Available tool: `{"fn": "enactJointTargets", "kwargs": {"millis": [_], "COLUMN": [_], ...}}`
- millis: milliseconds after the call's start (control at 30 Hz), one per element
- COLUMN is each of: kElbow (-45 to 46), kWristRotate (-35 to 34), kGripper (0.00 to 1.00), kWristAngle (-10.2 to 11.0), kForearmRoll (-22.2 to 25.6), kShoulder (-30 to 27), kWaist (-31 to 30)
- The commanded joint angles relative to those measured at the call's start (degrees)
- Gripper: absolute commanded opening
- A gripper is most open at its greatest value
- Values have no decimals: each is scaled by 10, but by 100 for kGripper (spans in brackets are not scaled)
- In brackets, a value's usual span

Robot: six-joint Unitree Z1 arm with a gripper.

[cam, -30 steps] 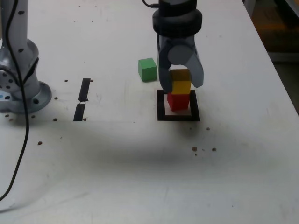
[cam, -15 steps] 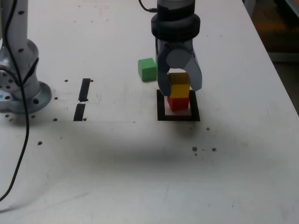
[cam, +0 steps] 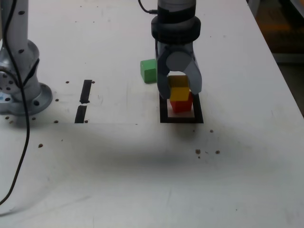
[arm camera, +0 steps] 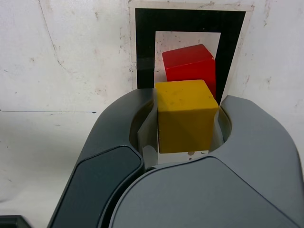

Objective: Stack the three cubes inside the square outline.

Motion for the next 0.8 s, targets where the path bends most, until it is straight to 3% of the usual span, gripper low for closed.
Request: {"fn": "enactJointTargets", "kwargs": {"millis": [0, 333, 767], "kElbow": [0, -2, -3], "kWristRotate": [0, 0, 3], "kGripper": [42, 46, 70], "kWristAngle": [1, 8, 14], "kForearmRoll": [-2, -8, -13], "kShoulder": [-7, -7, -9], "kWaist": [-1, -1, -1]}}
